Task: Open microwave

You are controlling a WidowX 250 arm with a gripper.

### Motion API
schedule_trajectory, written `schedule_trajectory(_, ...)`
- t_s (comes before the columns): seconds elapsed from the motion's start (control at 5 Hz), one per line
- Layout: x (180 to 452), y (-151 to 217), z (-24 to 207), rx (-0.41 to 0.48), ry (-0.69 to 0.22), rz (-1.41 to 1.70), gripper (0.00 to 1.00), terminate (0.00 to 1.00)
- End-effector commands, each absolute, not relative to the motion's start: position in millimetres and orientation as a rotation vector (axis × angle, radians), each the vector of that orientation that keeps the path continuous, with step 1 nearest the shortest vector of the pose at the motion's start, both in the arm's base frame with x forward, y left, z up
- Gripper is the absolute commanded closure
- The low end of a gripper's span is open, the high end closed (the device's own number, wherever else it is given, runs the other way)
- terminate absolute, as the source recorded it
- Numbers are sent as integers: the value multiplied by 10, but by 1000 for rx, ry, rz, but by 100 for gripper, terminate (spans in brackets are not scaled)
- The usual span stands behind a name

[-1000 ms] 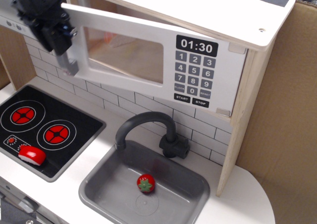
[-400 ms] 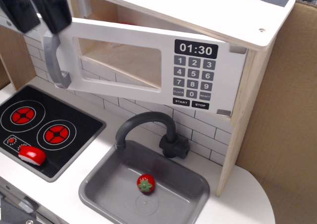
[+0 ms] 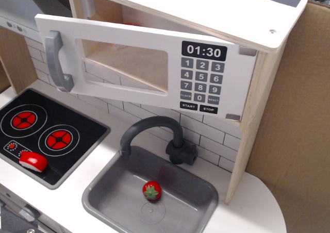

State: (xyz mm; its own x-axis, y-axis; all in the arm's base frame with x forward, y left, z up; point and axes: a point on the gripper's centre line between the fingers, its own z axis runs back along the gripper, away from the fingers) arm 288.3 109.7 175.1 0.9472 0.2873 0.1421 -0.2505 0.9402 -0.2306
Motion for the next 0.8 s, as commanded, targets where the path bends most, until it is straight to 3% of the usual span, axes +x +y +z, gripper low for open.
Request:
schedule_trajectory(0.0, 3066, 1432, 1637, -81, -236, 272, 0, 0)
schedule_trajectory(0.4, 3034, 1569, 1379, 0, -219, 253, 0, 0)
schedule_trajectory(0.6, 3031, 1483, 1267, 51, -109, 239, 0, 0)
